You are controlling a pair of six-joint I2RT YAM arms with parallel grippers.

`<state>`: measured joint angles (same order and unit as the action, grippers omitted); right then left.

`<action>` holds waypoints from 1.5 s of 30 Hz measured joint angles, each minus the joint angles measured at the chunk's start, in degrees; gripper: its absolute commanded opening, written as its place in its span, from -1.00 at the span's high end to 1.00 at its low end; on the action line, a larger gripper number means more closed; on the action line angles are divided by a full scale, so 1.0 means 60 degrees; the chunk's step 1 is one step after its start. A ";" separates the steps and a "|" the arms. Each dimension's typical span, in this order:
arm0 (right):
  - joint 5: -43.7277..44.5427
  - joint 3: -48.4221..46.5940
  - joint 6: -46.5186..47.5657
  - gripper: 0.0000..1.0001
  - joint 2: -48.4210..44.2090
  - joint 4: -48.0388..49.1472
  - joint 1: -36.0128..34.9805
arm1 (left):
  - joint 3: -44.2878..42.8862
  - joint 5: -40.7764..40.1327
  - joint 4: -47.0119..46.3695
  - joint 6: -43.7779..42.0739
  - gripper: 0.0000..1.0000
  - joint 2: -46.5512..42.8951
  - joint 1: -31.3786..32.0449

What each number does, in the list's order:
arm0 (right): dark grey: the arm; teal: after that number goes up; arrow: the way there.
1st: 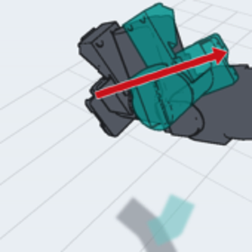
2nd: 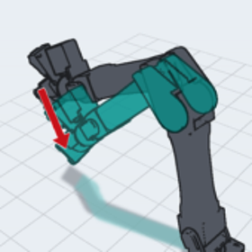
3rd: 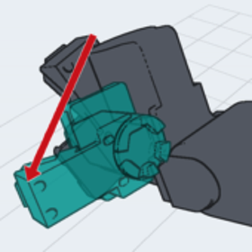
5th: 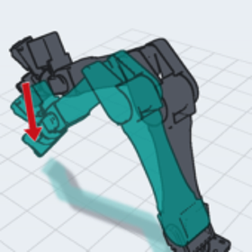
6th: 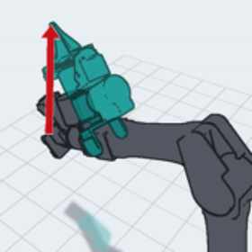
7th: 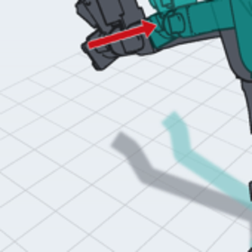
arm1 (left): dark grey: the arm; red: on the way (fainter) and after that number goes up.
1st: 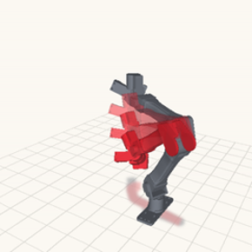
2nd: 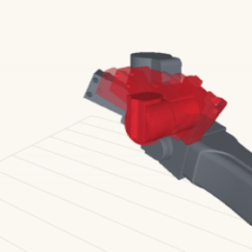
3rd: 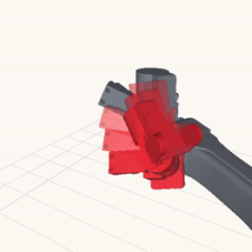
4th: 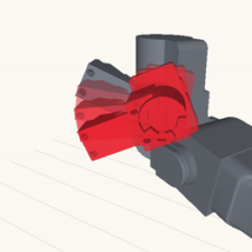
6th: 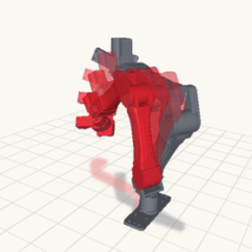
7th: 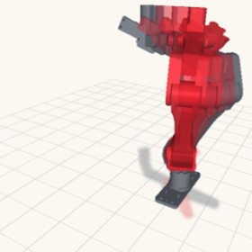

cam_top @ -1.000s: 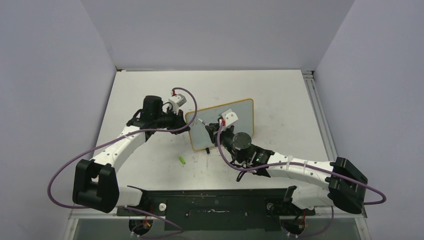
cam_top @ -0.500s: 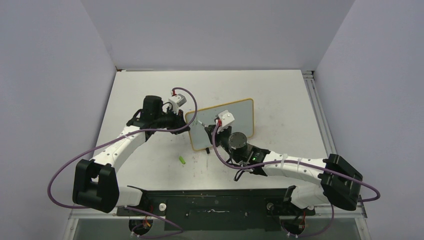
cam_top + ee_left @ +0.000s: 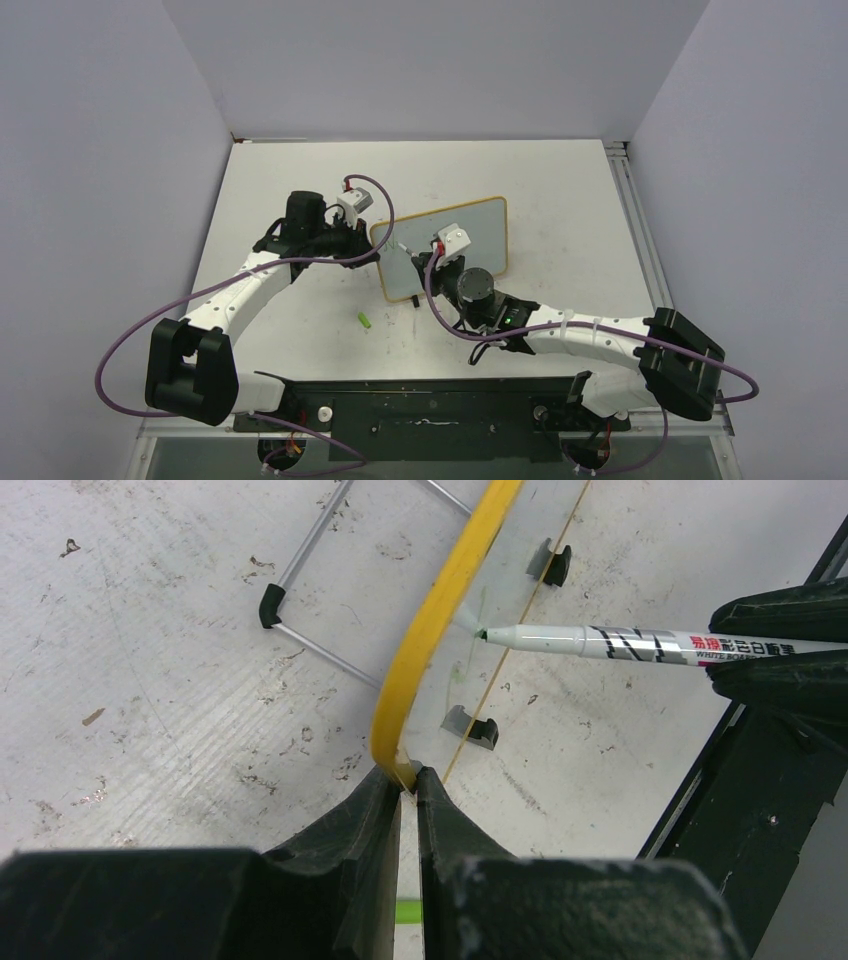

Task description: Write a sentence on the whiteboard

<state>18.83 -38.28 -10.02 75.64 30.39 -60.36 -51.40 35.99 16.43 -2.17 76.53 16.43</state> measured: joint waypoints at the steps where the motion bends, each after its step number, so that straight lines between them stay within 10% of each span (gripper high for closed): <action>1: 0.0011 0.0022 -0.0011 0.89 -0.0004 0.0004 0.0000 | 0.0000 -0.0004 0.0000 -0.0004 1.00 0.0000 0.0000; 45: 0.0288 -0.0237 0.0339 0.89 0.0000 0.0171 0.0011 | -0.0015 -0.0033 0.0015 -0.0007 1.00 0.0004 0.0011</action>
<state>20.56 -39.70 -7.99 75.64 31.42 -60.29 -51.48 35.79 16.51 -2.22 76.55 16.49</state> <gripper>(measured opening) 0.158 0.082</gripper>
